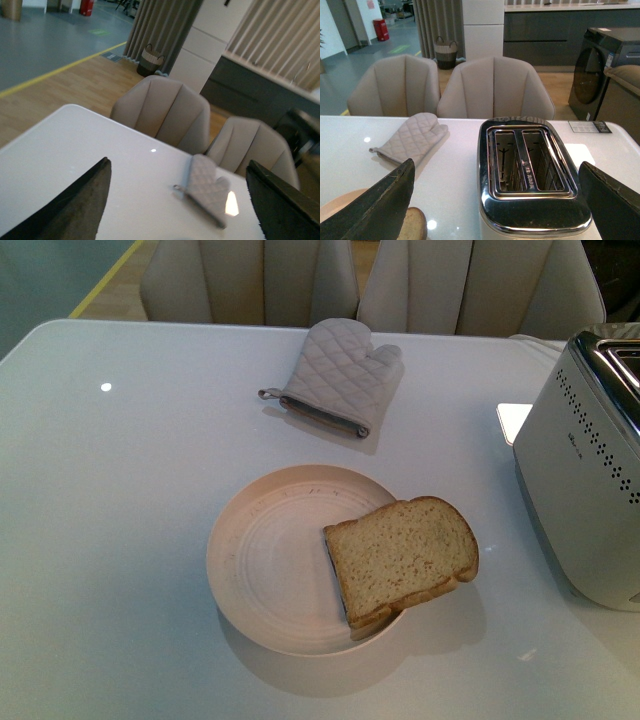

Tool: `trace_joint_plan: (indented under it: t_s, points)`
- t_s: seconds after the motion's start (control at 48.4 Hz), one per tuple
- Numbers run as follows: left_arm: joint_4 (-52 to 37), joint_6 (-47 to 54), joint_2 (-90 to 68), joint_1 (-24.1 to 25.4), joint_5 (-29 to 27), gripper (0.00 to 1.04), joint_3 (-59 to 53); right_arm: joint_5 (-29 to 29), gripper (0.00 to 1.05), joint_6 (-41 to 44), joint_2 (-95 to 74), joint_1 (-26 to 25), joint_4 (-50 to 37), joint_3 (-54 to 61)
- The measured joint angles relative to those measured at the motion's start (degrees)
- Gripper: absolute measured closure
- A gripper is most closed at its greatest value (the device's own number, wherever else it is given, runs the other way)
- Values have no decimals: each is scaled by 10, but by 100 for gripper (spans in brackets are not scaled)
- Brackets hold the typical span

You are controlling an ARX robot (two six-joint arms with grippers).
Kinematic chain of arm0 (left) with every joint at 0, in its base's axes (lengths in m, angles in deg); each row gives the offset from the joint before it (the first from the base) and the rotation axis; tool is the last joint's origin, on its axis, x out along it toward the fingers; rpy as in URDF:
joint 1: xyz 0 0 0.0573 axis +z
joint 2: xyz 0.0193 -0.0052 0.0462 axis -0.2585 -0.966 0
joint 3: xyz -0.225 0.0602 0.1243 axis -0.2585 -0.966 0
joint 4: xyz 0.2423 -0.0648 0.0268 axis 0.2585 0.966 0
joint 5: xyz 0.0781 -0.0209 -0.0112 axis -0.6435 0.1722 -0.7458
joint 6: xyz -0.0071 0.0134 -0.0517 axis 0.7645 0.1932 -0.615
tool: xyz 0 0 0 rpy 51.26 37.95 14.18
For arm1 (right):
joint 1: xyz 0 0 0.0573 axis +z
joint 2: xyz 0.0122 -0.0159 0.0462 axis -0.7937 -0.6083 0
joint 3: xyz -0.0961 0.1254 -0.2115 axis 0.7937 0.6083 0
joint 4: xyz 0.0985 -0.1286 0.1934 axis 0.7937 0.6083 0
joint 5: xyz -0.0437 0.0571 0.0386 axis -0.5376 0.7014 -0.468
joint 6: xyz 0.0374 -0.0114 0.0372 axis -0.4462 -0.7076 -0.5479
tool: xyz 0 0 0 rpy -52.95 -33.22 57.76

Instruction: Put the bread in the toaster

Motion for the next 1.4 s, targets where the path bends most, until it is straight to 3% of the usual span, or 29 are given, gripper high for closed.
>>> trace_joint_plan:
  t_s: [0.103,0.454,0.95,1.053,1.404]
  points:
    - [8,131,22,-6,-7,47,-24,0,9,0,0,0,0,0]
    - [44,191,90,-7,-8,102,-53,0,9,0,0,0,0,0]
    - [103,196,184,-7,-8,102,-79,0,9,0,0,0,0,0]
    - [200,196,269,-7,-8,102,-79,0,9,0,0,0,0,0]
    - [205,195,282,-7,-8,100,-79,1,9,0,0,0,0,0]
